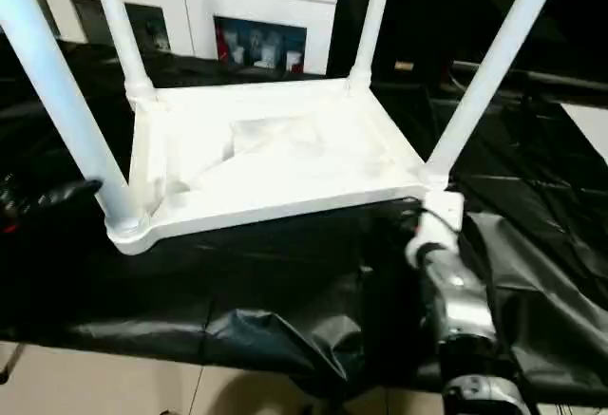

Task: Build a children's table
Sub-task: Rotate table base

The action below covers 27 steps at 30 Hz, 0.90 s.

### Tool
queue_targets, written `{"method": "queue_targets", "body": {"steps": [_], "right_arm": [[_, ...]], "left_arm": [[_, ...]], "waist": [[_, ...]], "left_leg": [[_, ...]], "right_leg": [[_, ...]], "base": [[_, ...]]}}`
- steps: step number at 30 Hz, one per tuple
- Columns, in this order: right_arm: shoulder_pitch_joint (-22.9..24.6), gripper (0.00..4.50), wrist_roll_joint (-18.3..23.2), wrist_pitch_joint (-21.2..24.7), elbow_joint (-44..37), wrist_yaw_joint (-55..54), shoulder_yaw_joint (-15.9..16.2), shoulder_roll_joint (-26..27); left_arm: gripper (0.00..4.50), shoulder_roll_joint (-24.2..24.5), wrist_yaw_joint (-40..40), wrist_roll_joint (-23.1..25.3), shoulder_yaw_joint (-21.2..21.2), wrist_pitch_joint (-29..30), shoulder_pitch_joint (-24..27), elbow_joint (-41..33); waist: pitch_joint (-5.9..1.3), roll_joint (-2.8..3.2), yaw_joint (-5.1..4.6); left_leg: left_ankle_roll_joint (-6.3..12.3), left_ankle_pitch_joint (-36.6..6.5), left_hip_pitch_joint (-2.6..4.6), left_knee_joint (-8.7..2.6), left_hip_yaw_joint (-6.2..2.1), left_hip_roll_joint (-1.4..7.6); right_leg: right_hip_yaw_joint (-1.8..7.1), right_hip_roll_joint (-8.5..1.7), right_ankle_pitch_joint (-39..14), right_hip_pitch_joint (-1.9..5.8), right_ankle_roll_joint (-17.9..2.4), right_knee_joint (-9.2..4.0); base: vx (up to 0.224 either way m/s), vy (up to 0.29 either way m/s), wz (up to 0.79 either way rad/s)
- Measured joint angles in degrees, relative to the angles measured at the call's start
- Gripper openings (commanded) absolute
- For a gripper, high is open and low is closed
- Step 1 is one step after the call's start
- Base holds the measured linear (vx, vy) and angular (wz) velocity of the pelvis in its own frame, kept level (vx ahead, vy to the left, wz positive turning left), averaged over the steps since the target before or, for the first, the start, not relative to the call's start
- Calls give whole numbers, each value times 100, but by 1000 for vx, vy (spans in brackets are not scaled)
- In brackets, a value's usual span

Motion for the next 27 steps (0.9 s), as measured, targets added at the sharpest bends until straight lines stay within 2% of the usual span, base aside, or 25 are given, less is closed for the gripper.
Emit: {"method": "queue_targets", "body": {"steps": [4, 7, 10, 13, 17, 23, 27], "right_arm": [[-139, 377, -31, -34, 22, 143, 111, 74], [-303, 377, -122, -109, 216, 272, 185, 75], [-343, 377, -162, -165, 268, 376, 241, 69], [-452, 377, -231, -189, 512, 537, 307, 28], [-531, 377, -286, -255, 590, 670, 390, 28], [-710, 377, -400, -350, 803, 799, 429, 38], [-816, 377, -438, -434, 1007, 828, 458, 80]], "left_arm": [[442, -213, -114, -166, -116, 157, -229, 73], [442, -390, -459, -532, -280, 617, -337, -47], [442, -488, -636, -884, -417, 1111, -346, -338], [442, -501, -975, -1156, -825, 1588, -362, -934], [442, -570, -1230, -1241, -1271, 1861, -465, -1379], [442, -712, -1263, -1401, -1485, 2167, -718, -1715], [442, -1030, -1270, -1413, -1805, 2305, -985, -1880]], "waist": [[0, 0, 4], [-1, -1, 14], [-1, -3, 21], [-2, -5, 27], [-2, -5, 16], [-2, -6, 6], [1, -12, 5]], "left_leg": [[0, 0, -4, 0, 2, 0], [0, 1, -6, 2, 6, -1], [0, 1, -8, 3, 8, 0], [1, 1, -12, 9, 14, 0], [1, 1, -9, 9, 15, 1], [-3, 3, -8, 13, 14, 1], [-3, 3, -12, 22, 14, 1]], "right_leg": [[2, 0, 1, -2, -3, -3], [5, -2, 1, -3, -3, -4], [6, -1, 0, -7, -3, -5], [11, -3, 0, -11, -3, -4], [12, -2, 1, -15, -3, 6], [12, -2, 4, -17, -1, 16], [14, -2, 4, -17, 3, 14]], "base": [[0, 0, 0], [0, 0, 0], [0, 0, 0], [0, 0, 0], [0, 0, 0], [0, 0, 0], [0, 0, 0]]}}
